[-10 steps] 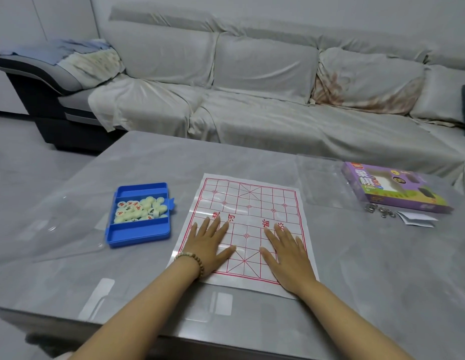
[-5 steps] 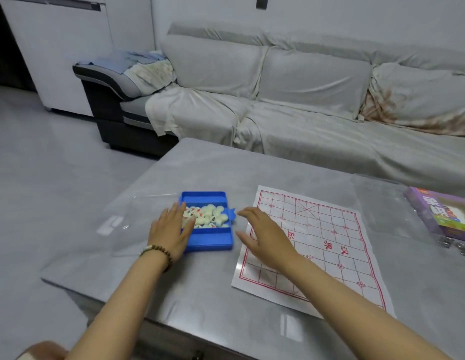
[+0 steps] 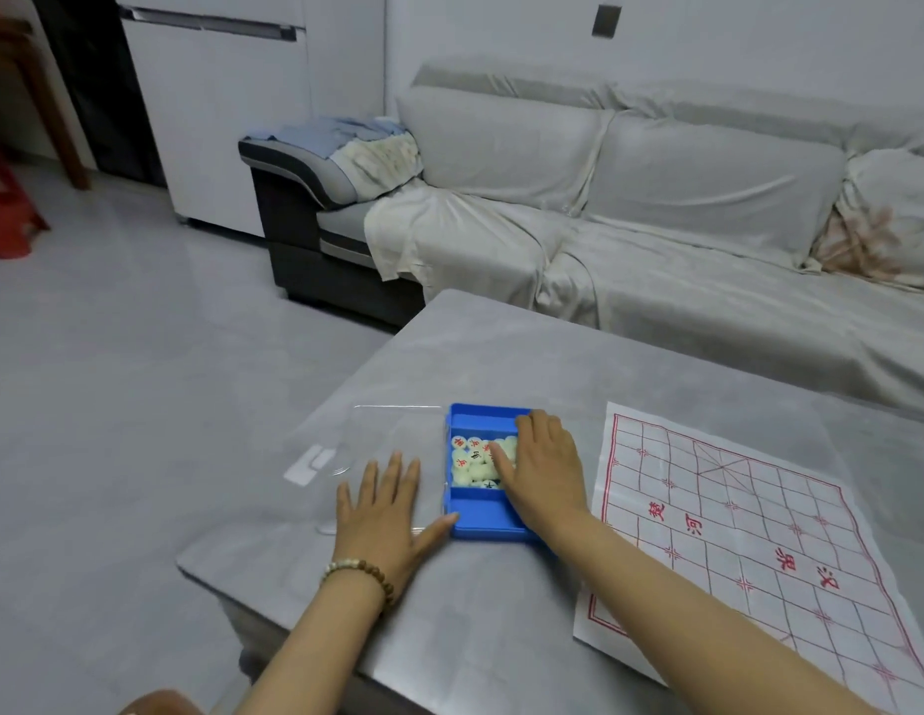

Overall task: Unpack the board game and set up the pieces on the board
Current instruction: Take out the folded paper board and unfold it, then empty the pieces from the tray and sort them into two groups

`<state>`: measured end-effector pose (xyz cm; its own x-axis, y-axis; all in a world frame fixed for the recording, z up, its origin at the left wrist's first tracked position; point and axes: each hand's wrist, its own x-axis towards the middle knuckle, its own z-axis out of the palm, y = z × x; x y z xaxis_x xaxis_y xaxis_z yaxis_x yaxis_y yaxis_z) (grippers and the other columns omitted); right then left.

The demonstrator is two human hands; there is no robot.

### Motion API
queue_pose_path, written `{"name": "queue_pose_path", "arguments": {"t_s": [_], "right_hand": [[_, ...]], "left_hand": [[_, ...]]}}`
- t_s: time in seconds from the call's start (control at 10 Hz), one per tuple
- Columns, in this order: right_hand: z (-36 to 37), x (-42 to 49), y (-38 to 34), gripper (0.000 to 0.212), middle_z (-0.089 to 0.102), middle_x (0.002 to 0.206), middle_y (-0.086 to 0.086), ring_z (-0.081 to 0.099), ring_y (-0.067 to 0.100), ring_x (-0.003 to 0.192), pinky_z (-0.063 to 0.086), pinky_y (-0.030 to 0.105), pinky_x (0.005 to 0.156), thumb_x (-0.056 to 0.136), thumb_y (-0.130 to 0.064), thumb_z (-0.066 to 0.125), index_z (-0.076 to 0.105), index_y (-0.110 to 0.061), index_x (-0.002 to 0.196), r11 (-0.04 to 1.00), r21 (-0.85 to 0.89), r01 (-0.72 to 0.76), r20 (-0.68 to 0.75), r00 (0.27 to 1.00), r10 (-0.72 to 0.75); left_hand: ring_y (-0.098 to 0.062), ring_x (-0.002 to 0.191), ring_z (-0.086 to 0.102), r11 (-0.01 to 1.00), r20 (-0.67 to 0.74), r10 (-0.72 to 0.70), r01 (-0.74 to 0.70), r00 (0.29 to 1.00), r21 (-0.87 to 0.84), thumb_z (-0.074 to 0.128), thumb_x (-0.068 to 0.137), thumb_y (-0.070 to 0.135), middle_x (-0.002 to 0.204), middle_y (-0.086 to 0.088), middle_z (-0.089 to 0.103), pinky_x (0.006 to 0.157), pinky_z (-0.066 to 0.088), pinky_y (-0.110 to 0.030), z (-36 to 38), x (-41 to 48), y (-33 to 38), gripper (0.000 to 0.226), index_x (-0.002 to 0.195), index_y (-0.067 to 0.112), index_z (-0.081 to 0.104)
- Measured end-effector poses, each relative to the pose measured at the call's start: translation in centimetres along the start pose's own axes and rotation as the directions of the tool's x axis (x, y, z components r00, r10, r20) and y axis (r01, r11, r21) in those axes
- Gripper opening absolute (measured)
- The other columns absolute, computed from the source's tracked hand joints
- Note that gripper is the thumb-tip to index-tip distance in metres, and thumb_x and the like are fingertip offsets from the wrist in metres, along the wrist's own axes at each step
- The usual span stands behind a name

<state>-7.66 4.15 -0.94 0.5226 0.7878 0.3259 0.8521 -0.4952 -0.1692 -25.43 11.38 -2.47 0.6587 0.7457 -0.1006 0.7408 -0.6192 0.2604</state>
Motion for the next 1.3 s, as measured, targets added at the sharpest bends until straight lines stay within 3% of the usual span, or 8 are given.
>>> {"name": "queue_pose_path", "arguments": {"t_s": [0.1,0.3,0.5,0.7,0.9,1.1,1.3], "right_hand": [[0.2,0.1,0.4,0.047,0.051,0.111,0.005,0.049,0.019,0.098,0.036,0.026,0.085,0.097,-0.051,0.031,0.048,-0.010,0.111,0.998,-0.025,-0.059,0.065,0.996,0.061],[1.0,1.8,-0.1,0.056,0.051,0.112,0.007,0.047,0.025,0.104,0.033,0.032,0.090,0.094,-0.057,0.027,0.049,-0.010,0.114,0.997,-0.071,-0.037,0.148,0.988,0.047],[1.3,2.2,0.2,0.043,0.045,0.107,0.003,0.046,0.022,0.101,0.039,0.031,0.084,0.092,-0.055,0.040,0.048,-0.020,0.115,0.987,0.157,-0.026,0.232,0.973,-0.011],[1.5,2.1,-0.1,0.038,0.043,0.107,0.000,0.048,0.020,0.094,0.039,0.030,0.071,0.091,-0.052,0.046,0.048,-0.015,0.102,0.986,0.169,0.012,0.172,0.984,-0.042],[1.6,2.2,0.1,0.042,0.048,0.105,-0.003,0.049,0.017,0.094,0.038,0.028,0.070,0.088,-0.054,0.050,0.049,-0.017,0.107,0.978,0.208,0.004,0.168,0.985,-0.040],[1.7,2.2,0.1,0.036,0.042,0.099,-0.004,0.046,0.014,0.084,0.038,0.026,0.067,0.089,-0.054,0.049,0.047,-0.017,0.091,0.981,0.190,-0.024,0.159,0.987,-0.007],[1.7,2.2,0.1,0.035,0.045,0.096,-0.003,0.045,0.015,0.082,0.036,0.026,0.067,0.090,-0.052,0.048,0.042,-0.018,0.088,0.980,0.193,-0.043,0.184,0.983,0.007]], "left_hand": [[-0.019,0.145,-0.006,1.000,-0.022,-0.002,0.001,1.000,-0.015,-0.039,0.023,0.084,0.158,0.007,-0.008,0.116,-0.002,-0.045,0.0,0.5,0.1,0.141,0.149,0.027,-0.009],[-0.019,0.146,-0.002,0.999,-0.062,-0.008,0.005,0.998,-0.049,-0.040,0.025,0.083,0.158,0.006,-0.003,0.116,-0.002,-0.044,0.1,1.3,0.4,0.140,0.149,0.026,-0.007],[-0.018,0.146,-0.002,0.998,-0.091,-0.012,0.006,0.996,-0.066,-0.038,0.029,0.084,0.158,0.007,-0.002,0.116,-0.002,-0.044,0.3,1.4,0.3,0.138,0.149,0.027,-0.003],[-0.018,0.145,-0.002,0.999,-0.091,-0.016,0.013,0.996,-0.039,-0.040,0.031,0.082,0.158,0.007,-0.003,0.116,-0.003,-0.044,0.4,1.5,0.3,0.136,0.149,0.027,-0.003],[-0.018,0.145,-0.003,0.999,-0.091,-0.015,0.012,0.996,-0.029,-0.041,0.030,0.082,0.158,0.008,-0.004,0.116,-0.003,-0.044,0.4,1.5,0.3,0.137,0.149,0.028,0.000],[-0.018,0.145,-0.003,0.999,-0.088,-0.017,0.015,0.996,-0.032,-0.041,0.031,0.082,0.158,0.007,-0.003,0.116,-0.003,-0.044,0.3,1.5,0.3,0.137,0.149,0.027,0.001],[-0.018,0.146,-0.002,0.999,-0.086,-0.013,0.010,0.996,-0.036,-0.040,0.030,0.083,0.158,0.007,-0.003,0.116,-0.002,-0.044,0.2,1.4,0.3,0.138,0.149,0.027,0.002]]}}
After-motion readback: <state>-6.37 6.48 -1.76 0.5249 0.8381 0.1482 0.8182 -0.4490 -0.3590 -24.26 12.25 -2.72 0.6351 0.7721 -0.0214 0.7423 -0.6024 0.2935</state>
